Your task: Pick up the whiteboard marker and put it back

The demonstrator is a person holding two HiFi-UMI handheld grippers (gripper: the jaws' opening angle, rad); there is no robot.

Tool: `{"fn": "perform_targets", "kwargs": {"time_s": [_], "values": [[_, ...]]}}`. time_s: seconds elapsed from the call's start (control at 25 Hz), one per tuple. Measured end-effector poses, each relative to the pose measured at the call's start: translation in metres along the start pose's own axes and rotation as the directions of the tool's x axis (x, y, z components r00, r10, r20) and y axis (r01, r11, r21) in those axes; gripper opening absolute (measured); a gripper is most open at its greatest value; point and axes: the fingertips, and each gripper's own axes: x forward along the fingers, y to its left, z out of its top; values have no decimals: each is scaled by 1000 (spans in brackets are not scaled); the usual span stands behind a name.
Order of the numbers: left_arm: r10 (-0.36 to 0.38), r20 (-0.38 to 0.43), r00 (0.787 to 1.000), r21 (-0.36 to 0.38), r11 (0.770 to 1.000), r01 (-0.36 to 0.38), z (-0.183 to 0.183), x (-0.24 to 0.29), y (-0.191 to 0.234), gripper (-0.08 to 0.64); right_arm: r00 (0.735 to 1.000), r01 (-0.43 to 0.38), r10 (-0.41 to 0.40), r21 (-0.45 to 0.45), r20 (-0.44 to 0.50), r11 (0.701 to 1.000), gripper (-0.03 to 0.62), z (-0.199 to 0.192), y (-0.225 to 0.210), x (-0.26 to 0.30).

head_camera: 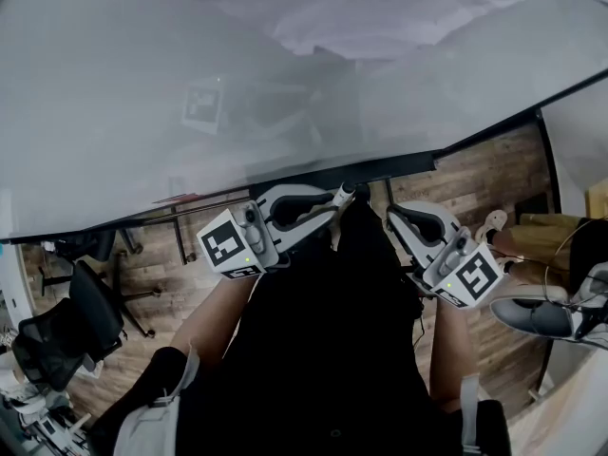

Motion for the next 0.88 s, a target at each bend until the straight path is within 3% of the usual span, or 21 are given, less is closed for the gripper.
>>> {"fn": "perform_targets", "kwargs": {"time_s": [0.88], "values": [[-9,-3,1000,0,1000,9,5,3,-6,69,1000,-8,8,-13,-21,1000,20,0,8,-1]]}}
